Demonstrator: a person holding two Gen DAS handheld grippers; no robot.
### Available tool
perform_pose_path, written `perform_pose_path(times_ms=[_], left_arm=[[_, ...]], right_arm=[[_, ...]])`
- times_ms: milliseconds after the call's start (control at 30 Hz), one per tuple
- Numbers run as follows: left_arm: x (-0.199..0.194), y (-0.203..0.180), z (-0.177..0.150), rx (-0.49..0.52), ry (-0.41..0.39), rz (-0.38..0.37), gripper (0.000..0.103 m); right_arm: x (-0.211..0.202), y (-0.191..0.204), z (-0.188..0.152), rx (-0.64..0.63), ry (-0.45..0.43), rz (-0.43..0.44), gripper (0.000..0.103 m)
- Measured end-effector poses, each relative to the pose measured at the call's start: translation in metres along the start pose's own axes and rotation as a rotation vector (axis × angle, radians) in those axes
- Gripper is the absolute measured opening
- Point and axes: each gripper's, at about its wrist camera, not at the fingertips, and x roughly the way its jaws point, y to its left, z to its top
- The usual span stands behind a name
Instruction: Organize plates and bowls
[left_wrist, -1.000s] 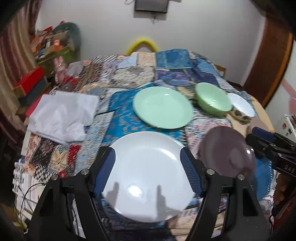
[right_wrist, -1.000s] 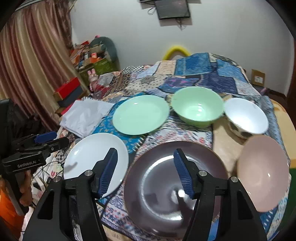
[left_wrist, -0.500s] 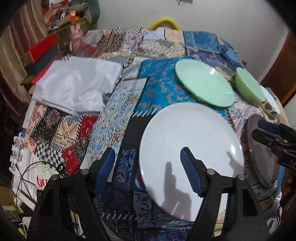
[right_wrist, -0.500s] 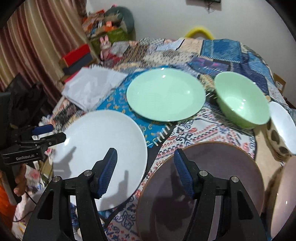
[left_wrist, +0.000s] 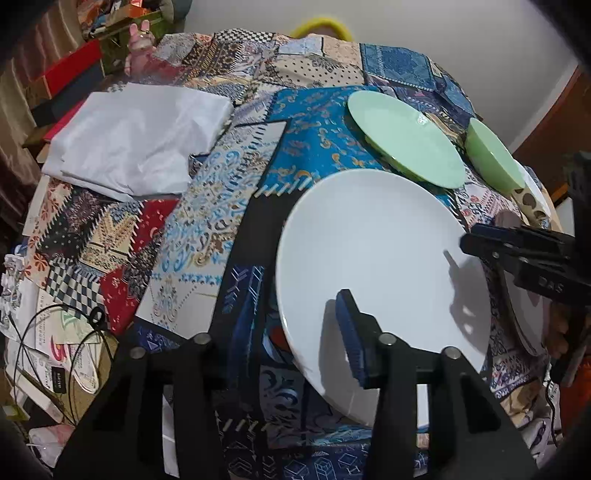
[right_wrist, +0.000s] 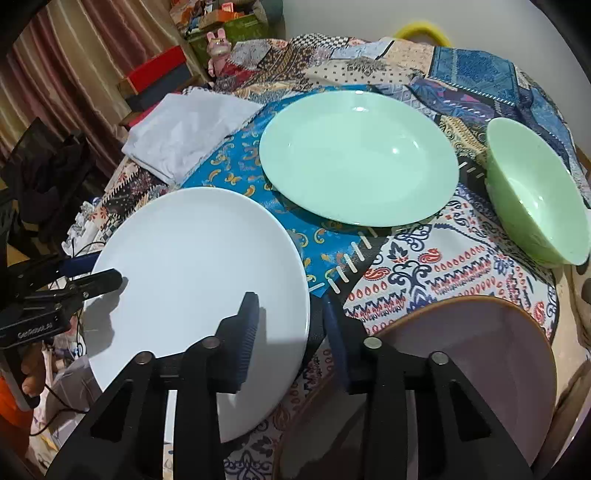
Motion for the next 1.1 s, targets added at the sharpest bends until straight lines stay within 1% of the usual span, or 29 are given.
perform_pose_path(times_ms=[67, 167, 300, 433, 533, 600, 733, 933, 1100], left_arm=[[0.001, -0.001, -0.002, -0.001, 0.009, -0.017, 0.041], [0.001, 0.0, -0.005, -0.005, 0.016, -0.031, 0.041], [-0.001, -0.001, -0.008, -0.002, 0.014, -0.036, 0.041], [-0.003, 0.003, -0.011, -0.008, 0.008, -0.018, 0.041], [0.0, 0.009, -0.014, -0.038, 0.034, -0.062, 0.039], [0.001, 0.01, -0.016, -0.046, 0.035, -0.073, 0.039], [0.0, 0.006, -0.016, -0.053, 0.028, -0.055, 0.039], [-0.007, 0.002, -0.012, -0.056, 0.025, -0.032, 0.039], [-0.019, -0.004, -0.005, -0.051, -0.012, -0.035, 0.039]], right_arm=[[0.004, 0.0, 0.001, 0.0, 0.017, 0.004, 0.03], [0.012, 0.002, 0.001, 0.004, 0.042, -0.003, 0.028], [0.012, 0.009, 0.0, 0.014, 0.034, -0.022, 0.028], [0.01, 0.012, -0.003, 0.022, 0.039, 0.024, 0.028], [0.013, 0.013, -0.007, 0.017, 0.047, 0.034, 0.028], [0.014, 0.013, -0.008, 0.007, 0.048, 0.032, 0.028], [0.013, 0.016, -0.008, 0.007, 0.038, 0.018, 0.029], [0.006, 0.009, -0.01, 0.076, 0.015, 0.062, 0.027], [-0.008, 0.007, -0.013, 0.101, -0.025, 0.068, 0.028]])
